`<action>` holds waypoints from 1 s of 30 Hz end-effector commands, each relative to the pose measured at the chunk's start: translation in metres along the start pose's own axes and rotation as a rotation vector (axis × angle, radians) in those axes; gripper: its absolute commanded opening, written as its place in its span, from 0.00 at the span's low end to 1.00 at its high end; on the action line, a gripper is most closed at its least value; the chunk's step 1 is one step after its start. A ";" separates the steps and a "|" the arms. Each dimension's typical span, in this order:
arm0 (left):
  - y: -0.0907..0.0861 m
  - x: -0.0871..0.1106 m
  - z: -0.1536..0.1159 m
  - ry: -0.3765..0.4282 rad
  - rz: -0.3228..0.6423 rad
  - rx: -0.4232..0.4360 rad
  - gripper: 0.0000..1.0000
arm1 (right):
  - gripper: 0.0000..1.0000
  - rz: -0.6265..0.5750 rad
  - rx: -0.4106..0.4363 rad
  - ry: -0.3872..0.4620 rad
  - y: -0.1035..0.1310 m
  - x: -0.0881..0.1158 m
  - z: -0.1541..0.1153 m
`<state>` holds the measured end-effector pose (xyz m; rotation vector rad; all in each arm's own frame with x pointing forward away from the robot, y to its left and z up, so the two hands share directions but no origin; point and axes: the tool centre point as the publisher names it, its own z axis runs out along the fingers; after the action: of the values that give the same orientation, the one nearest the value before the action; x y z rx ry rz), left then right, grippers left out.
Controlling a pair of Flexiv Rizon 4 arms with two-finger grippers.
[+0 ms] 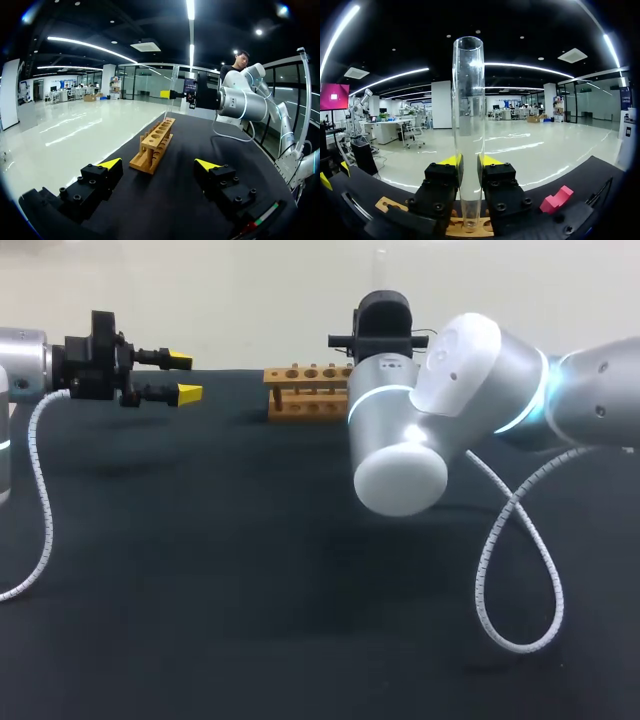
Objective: Grasp the test tube, adjust it, and insert it.
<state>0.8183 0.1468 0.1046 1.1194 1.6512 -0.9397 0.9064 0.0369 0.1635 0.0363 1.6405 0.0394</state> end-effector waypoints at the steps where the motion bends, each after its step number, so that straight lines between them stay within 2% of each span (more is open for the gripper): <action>1: -0.002 0.001 0.000 -0.003 0.003 -0.005 1.00 | 0.00 -0.002 -0.009 0.008 -0.001 0.006 0.004; 14: -0.002 0.001 0.000 -0.003 0.003 -0.005 1.00 | 0.00 -0.006 -0.017 0.025 0.000 0.028 0.013; 30: -0.002 0.001 0.000 -0.003 0.003 -0.005 1.00 | 0.00 0.034 -0.002 0.045 0.000 0.050 0.011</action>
<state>0.8183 0.1468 0.1046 1.1194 1.6511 -0.9397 0.9146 0.0395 0.1166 0.0610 1.6905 0.0672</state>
